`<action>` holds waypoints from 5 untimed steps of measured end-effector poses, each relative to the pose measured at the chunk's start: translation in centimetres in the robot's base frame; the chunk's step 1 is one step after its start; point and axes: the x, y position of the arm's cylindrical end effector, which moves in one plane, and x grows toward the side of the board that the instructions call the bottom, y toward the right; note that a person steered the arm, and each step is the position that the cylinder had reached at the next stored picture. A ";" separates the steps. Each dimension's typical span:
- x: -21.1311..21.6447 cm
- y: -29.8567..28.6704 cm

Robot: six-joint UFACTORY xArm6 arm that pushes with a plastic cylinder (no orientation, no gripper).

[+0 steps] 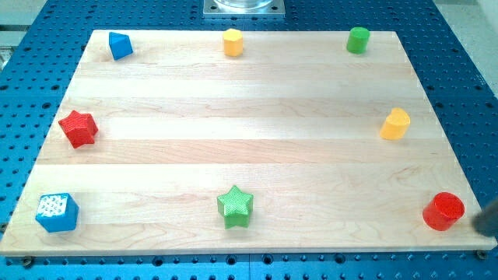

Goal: Move red circle towards heart

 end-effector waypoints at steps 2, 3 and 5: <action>-3.1 -2.8; -1.8 2.4; 1.6 -0.9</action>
